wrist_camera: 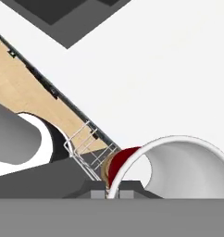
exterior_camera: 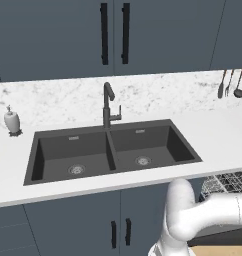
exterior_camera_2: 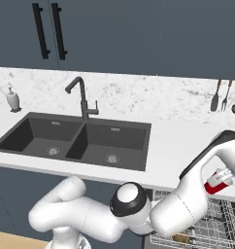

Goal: Pick up the cup and bowl from the counter, place them in the dishwasher, and close the dishwasher door.

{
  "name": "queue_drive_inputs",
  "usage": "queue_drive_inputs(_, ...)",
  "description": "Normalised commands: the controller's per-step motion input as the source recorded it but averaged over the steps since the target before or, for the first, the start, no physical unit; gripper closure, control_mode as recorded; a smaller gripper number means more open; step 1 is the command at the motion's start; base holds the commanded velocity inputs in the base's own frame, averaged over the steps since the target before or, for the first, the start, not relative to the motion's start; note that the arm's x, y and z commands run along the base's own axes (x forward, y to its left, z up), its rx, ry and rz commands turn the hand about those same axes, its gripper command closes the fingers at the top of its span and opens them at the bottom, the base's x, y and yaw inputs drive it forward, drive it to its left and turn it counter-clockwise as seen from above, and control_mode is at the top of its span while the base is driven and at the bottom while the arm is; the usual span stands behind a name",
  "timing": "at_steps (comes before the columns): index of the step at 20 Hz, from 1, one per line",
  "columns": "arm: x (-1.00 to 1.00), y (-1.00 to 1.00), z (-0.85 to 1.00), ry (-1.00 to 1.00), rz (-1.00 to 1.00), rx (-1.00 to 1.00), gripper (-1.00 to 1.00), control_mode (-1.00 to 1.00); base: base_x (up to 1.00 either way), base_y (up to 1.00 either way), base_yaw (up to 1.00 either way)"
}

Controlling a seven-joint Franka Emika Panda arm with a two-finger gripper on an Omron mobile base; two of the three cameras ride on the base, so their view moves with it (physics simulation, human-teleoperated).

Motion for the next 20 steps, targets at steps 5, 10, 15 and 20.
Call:
queue_drive_inputs(5,-0.08,0.54,0.00,-0.12,0.03,-0.08,1.00,-1.00,0.00,0.00,0.00)
queue_drive_inputs(10,-0.01,0.28,-0.10,0.00,0.00,-0.13,1.00,-1.00,0.00,0.00,0.00)
queue_drive_inputs(15,0.00,0.23,-0.25,0.14,-0.03,-0.11,1.00,-1.00,0.00,0.00,0.00)
queue_drive_inputs(20,0.00,0.00,-0.08,0.16,-0.11,-0.05,1.00,-1.00,0.00,0.00,0.00)
